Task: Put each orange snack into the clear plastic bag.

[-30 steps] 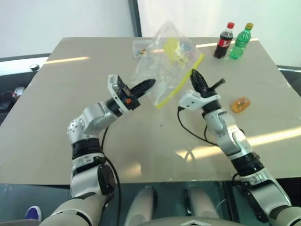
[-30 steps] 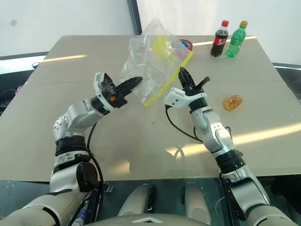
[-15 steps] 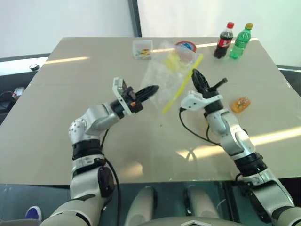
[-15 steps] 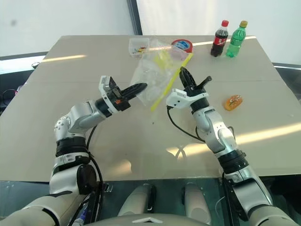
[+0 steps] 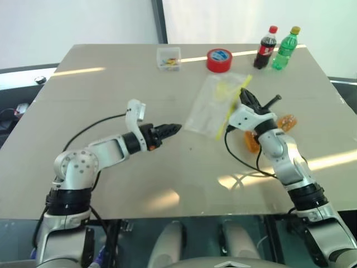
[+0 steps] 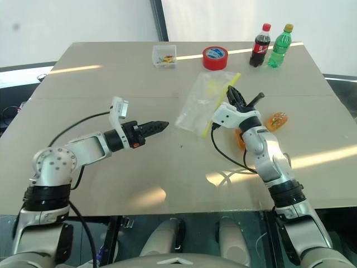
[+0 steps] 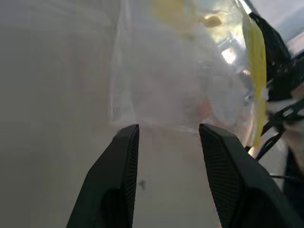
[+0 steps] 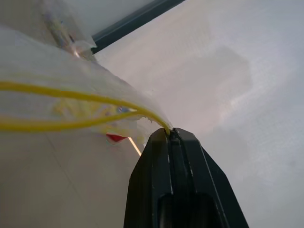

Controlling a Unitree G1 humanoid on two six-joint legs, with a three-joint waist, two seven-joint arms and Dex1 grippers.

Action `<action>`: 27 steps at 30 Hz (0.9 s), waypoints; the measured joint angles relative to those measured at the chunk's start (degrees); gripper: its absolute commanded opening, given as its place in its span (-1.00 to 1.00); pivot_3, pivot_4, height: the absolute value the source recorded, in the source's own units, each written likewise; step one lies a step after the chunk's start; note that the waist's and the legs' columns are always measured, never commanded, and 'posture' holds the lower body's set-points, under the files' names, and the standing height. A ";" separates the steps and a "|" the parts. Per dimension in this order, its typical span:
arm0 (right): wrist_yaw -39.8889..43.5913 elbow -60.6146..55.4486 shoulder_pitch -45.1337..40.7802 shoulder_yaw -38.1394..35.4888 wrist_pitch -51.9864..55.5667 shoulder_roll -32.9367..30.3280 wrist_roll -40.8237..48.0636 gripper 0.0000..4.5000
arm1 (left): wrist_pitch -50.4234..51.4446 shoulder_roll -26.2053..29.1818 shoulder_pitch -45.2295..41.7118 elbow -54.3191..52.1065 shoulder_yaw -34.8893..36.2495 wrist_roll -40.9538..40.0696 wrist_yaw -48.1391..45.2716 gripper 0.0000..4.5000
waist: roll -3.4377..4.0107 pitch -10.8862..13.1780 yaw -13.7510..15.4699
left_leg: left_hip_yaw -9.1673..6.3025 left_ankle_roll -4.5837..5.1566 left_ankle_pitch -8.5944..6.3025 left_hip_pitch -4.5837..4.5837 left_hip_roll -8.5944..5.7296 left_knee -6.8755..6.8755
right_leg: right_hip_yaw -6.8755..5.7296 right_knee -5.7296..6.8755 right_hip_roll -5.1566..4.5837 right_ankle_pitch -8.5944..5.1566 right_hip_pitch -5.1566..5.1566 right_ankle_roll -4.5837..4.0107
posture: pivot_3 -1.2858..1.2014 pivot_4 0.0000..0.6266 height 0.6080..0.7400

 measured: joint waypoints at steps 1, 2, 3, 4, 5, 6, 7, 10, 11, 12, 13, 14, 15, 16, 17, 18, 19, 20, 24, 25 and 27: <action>0.53 0.48 -0.24 -0.07 0.50 0.20 0.49 -1.00 | -3.98 1.25 1.37 -1.61 -1.96 4.61 -2.61 -0.06 | 0.00 0.00 0.00 | 0.02 0.00 0.00 0.00 0.01 0.00 | 0.02 -0.01 0.00 0.00 0.00 0.00 | 0.03 -0.52 1.00; 1.17 1.36 -0.76 -0.10 1.25 0.29 0.90 -1.00 | -9.10 2.21 3.04 -3.61 -4.39 10.22 -5.12 -0.06 | 0.02 0.01 -0.01 | 0.06 0.00 0.00 0.00 0.00 -0.03 | 0.06 -0.04 -0.02 0.00 0.00 0.00 | 0.03 -0.52 1.00; 1.95 2.45 -1.42 -0.16 2.26 0.29 1.31 -1.00 | -13.99 2.21 4.45 -5.46 -6.61 15.50 -7.20 -0.06 | 0.04 0.03 0.03 | 0.07 0.01 0.00 -0.01 0.03 -0.04 | 0.08 -0.04 -0.04 0.00 -0.02 0.00 | 0.03 -0.52 1.00; 2.45 3.31 -1.94 -0.24 3.09 0.40 1.72 -1.00 | -16.83 2.00 4.95 -6.89 -8.37 18.67 -8.38 -0.06 | 0.01 0.05 0.17 | 0.03 0.01 -0.01 -0.04 0.07 -0.03 | 0.05 -0.05 -0.05 0.00 -0.02 0.00 | 0.03 -0.52 1.00; 3.14 3.99 -2.62 -0.49 4.38 1.01 2.36 -1.00 | -19.74 2.05 5.16 -9.08 -10.47 23.13 -8.91 -0.06 | -0.02 0.07 0.30 | -0.02 0.02 -0.01 -0.08 0.09 -0.03 | -0.01 -0.06 -0.05 0.00 -0.03 0.00 | 0.03 -0.52 1.00; 3.43 4.45 -3.30 -0.55 5.24 1.64 2.96 -1.00 | -21.63 2.08 5.16 -10.86 -11.97 26.76 -8.74 -0.06 | -0.01 0.07 0.32 | -0.01 0.02 -0.01 -0.07 0.10 -0.03 | 0.01 -0.05 -0.05 0.00 -0.03 0.00 | 0.03 -0.52 1.00; 3.61 4.73 -3.82 -0.65 6.16 2.28 3.51 -1.00 | -22.56 2.10 5.15 -12.50 -13.19 29.77 -8.22 -0.06 | 0.00 0.07 0.25 | 0.00 0.03 -0.02 -0.07 0.10 -0.03 | 0.04 -0.05 -0.04 0.00 -0.03 0.00 | 0.03 -0.52 1.00; 4.52 5.12 -4.98 -0.75 8.84 3.22 4.11 -1.00 | -21.79 0.28 4.54 -16.27 -15.81 35.05 -5.70 -0.06 | -0.01 0.08 0.17 | 0.02 0.16 -0.09 -0.07 0.09 -0.02 | 0.05 -0.04 -0.04 0.01 -0.03 0.02 | 0.03 -0.52 1.00; 5.17 5.27 -5.84 -0.68 10.70 3.90 4.17 -1.00 | -17.75 -1.13 2.39 -17.95 -17.05 36.23 -4.13 -0.06 | -0.02 0.08 0.17 | -0.03 0.28 -0.15 -0.08 0.08 0.01 | -0.01 0.01 -0.01 0.01 -0.03 0.02 | 0.03 -0.52 1.00; 5.21 5.27 -5.90 -0.65 10.79 3.96 4.17 -1.00 | -17.55 -1.17 2.23 -18.01 -17.08 36.28 -4.07 -0.06 | -0.02 0.08 0.14 | -0.03 0.28 -0.15 -0.07 0.07 0.01 | -0.02 0.02 0.00 0.01 -0.03 0.02 | 0.03 -0.52 1.00; 5.59 5.28 -6.24 -0.46 11.32 4.32 4.17 -1.00 | -15.42 -1.61 0.60 -18.17 -17.28 37.11 -3.68 -0.06 | -0.02 0.08 0.05 | -0.04 0.29 -0.16 -0.06 0.05 0.02 | -0.02 0.04 0.03 0.01 -0.02 0.02 | 0.03 -0.52 1.00; 5.83 5.28 -6.44 -0.21 11.91 4.43 4.14 -1.00 | -14.44 -2.09 -0.65 -18.17 -17.38 38.14 -3.51 -0.06 | -0.02 0.08 0.01 | -0.05 0.29 -0.16 -0.06 0.04 0.02 | -0.03 0.05 0.05 0.01 -0.02 0.02 | 0.03 -0.52 1.00; 6.18 5.28 -6.62 0.15 12.31 4.51 4.03 -1.00 | -13.40 -2.22 -2.08 -18.17 -17.81 39.24 -3.50 -0.06 | -0.02 0.08 -0.05 | -0.05 0.29 -0.15 -0.06 0.04 0.03 | -0.04 0.05 0.06 0.01 -0.02 0.02 | 0.03 -0.52 1.00; 6.53 5.28 -6.66 0.41 12.66 4.52 3.93 -1.00 | -12.52 -2.52 -2.90 -18.15 -18.30 39.90 -3.49 -0.06 | -0.02 0.08 -0.07 | -0.04 0.29 -0.15 -0.06 0.04 0.03 | -0.03 0.04 0.06 0.01 -0.02 0.02 | 0.03 -0.52 1.00; 6.87 5.27 -6.67 0.67 13.02 4.63 3.90 -1.00 | -11.86 -2.94 -3.45 -18.08 -18.73 40.39 -3.46 -0.06 | -0.02 0.08 -0.11 | -0.04 0.28 -0.15 -0.06 0.04 0.03 | -0.02 0.03 0.06 0.01 -0.02 0.02 | 0.03 -0.52 1.00; 7.19 5.27 -6.67 1.02 13.45 4.77 3.82 -1.00 | -11.07 -3.48 -4.06 -17.84 -19.40 41.12 -3.50 -0.06 | -0.02 0.08 -0.17 | -0.02 0.28 -0.15 -0.06 0.04 0.03 | -0.01 0.02 0.06 0.01 -0.02 0.02 | 0.03 -0.52 1.00; 7.71 5.23 -6.69 1.46 13.84 5.01 3.68 -1.00 | -10.97 -3.70 -4.64 -17.39 -20.38 42.22 -3.62 -0.06 | -0.02 0.08 -0.22 | -0.02 0.27 -0.14 -0.06 0.04 0.03 | -0.01 0.02 0.07 0.01 -0.03 0.02 | 0.03 -0.52 1.00; 8.21 5.14 -6.72 2.08 14.34 5.15 3.61 -1.00 | -10.99 -3.88 -4.89 -17.07 -21.11 43.13 -3.74 -0.06 | -0.02 0.08 -0.24 | -0.02 0.25 -0.13 -0.06 0.05 0.02 | 0.00 0.02 0.08 0.01 -0.03 0.02 | 0.03 -0.52 1.00; 9.49 4.53 -6.84 3.22 15.92 6.36 3.41 -1.00 | -11.79 -4.72 -5.39 -15.21 -23.58 47.33 -4.12 -0.06 | -0.02 0.09 -0.13 | -0.04 0.09 -0.04 -0.06 0.05 0.03 | -0.02 0.03 0.08 0.01 -0.03 0.02 | 0.03 -0.52 1.00; 9.72 4.37 -6.91 3.45 16.06 6.64 3.41 -1.00 | -12.74 -5.03 -5.81 -14.36 -24.25 49.01 -4.13 -0.06 | -0.02 0.09 -0.10 | -0.04 0.09 -0.04 -0.06 0.05 0.04 | -0.02 0.03 0.08 0.01 -0.03 0.02 | 0.03 -0.52 1.00; 10.03 3.80 -7.00 3.87 16.52 6.70 3.41 -1.00 | -14.06 -5.24 -6.24 -13.44 -25.04 51.43 -4.12 -0.06 | -0.02 0.09 -0.09 | -0.05 0.08 -0.04 -0.07 0.05 0.04 | -0.03 0.03 0.08 0.01 -0.02 0.02 | 0.03 -0.52 1.00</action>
